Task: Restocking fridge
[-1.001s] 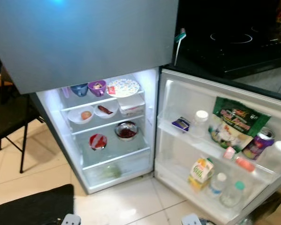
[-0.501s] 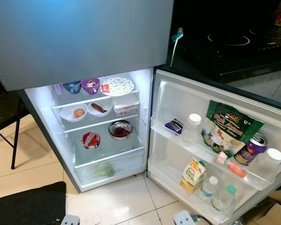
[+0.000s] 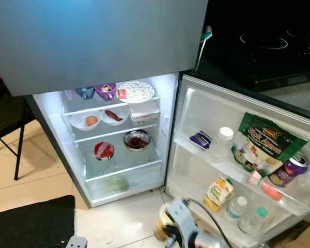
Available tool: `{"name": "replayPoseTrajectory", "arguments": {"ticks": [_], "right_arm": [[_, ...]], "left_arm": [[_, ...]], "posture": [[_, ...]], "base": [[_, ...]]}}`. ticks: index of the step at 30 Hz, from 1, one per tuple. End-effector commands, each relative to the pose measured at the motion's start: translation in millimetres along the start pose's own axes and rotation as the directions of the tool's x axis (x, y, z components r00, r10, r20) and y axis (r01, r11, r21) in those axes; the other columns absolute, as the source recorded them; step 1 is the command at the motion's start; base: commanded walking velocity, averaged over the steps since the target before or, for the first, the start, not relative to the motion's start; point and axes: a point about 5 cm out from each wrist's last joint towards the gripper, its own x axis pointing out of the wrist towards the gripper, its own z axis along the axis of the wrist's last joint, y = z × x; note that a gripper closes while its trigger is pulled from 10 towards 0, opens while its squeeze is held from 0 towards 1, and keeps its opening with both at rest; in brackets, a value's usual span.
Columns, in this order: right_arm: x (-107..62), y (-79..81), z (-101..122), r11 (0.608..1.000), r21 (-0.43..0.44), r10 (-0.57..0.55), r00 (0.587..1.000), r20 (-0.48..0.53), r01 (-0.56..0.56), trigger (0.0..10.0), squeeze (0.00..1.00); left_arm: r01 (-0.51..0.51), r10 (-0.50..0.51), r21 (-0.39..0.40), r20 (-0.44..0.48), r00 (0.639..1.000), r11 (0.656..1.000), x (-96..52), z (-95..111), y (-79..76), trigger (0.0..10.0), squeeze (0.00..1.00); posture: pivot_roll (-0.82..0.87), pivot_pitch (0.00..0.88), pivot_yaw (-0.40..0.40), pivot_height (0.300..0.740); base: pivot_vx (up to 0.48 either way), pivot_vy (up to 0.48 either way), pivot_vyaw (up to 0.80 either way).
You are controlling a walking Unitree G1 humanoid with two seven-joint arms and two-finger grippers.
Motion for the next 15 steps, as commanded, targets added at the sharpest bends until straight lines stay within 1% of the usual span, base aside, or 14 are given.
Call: {"name": "replayPoseTrajectory", "arguments": {"ticks": [1, 4, 5, 6, 7, 8, 9, 11, 12, 13, 14, 15], "right_arm": [[3.3, -2.6, 15, 0.999, -0.046, 0.018, 0.998, 0.063, -0.015, 10.0, 0.0], [9.2, -16.4, 45, 0.991, -0.124, -0.021, 0.99, 0.138, 0.039, 10.0, 0.0], [9.2, -16.4, 45, 0.991, -0.124, -0.021, 0.99, 0.138, 0.039, 10.0, 0.0], [10.8, -20.7, 57, 0.987, -0.154, -0.027, 0.985, 0.168, 0.053, 10.0, 0.0], [10.8, -20.7, 57, 0.987, -0.154, -0.027, 0.985, 0.168, 0.053, 10.0, 0.0], [12.9, -28.2, 78, 0.976, -0.205, -0.03, 0.976, 0.216, 0.076, 10.0, 0.0], [12.9, -28.2, 78, 0.976, -0.205, -0.03, 0.976, 0.216, 0.076, 10.0, 0.0], [14.3, -32.7, 93, 0.965, -0.248, -0.026, 0.97, 0.24, 0.087, 10.0, 0.0], [14.3, -32.7, 93, 0.965, -0.248, -0.026, 0.97, 0.24, 0.087, 10.0, 0.0], [15.5, -34.9, 103, 0.957, -0.276, -0.022, 0.968, 0.251, 0.093, 10.0, 0.0], [16.3, -36.2, 109, 0.951, -0.293, -0.019, 0.966, 0.257, 0.097, 10.0, 0.0], [16.3, -36.2, 109, 0.951, -0.293, -0.019, 0.966, 0.257, 0.097, 10.0, 0.0]], "left_arm": [[-0.007, 0.007, 0.007, -0.007, 1.0, 1.0, -1.1, -3, 1.7, 10.0, 0.0], [0.005, -0.005, 0.013, 0.019, 1.0, 1.0, -0.2, 3, 1.1, 10.0, 0.0], [0.005, -0.005, 0.013, 0.019, 1.0, 1.0, -0.2, 3, 1.1, 10.0, 0.0], [0.008, -0.009, 0.019, 0.043, 0.999, 1.0, 0.5, 9, 1.5, 10.0, 0.0], [0.008, -0.009, 0.019, 0.043, 0.999, 1.0, 0.5, 9, 1.5, 10.0, 0.0], [-0.003, 0.001, 0.02, 0.108, 0.994, 1.0, 2.0, 26, 4.5, 10.0, 0.0], [-0.003, 0.001, 0.02, 0.108, 0.994, 1.0, 2.0, 26, 4.5, 10.0, 0.0], [-0.019, 0.016, 0.015, 0.167, 0.986, 1.0, 2.2, 42, 9.0, 10.0, 0.0], [-0.019, 0.016, 0.015, 0.167, 0.986, 1.0, 2.2, 42, 9.0, 10.0, 0.0], [-0.029, 0.027, 0.01, 0.208, 0.978, 1.0, 1.7, 54, 13.1, 10.0, 0.0], [-0.035, 0.033, 0.006, 0.235, 0.971, 0.999, 1.1, 61, 15.8, 10.0, 0.0], [-0.035, 0.033, 0.006, 0.235, 0.971, 0.999, 1.1, 61, 15.8, 10.0, 0.0]], "posture": [[-0.04, 0.0, 0.008, 0.74], [-0.04, 0.0, 0.007, 0.74], [-0.04, 0.0, 0.007, 0.74], [-0.04, 0.0, 0.006, 0.74], [-0.04, 0.0, 0.006, 0.74], [-0.03, 0.0, 0.002, 0.74], [-0.03, 0.0, 0.002, 0.74], [-0.03, 0.0, 0.001, 0.74], [-0.03, 0.0, 0.001, 0.74], [-0.03, 0.0, 0.001, 0.74], [-0.03, 0.0, 0.001, 0.74], [-0.03, 0.0, 0.001, 0.74]], "base": [[0.0, 0.0, 0.0], [0.0, 0.0, 0.0], [0.0, 0.0, 0.0], [0.0, 0.0, 0.0], [0.0, 0.0, 0.0], [0.0, 0.0, 0.0], [0.0, 0.0, 0.0], [0.0, 0.0, 0.0], [0.0, 0.0, 0.0], [0.0, 0.0, 0.0], [0.0, 0.0, 0.0], [0.0, 0.0, 0.0]]}}
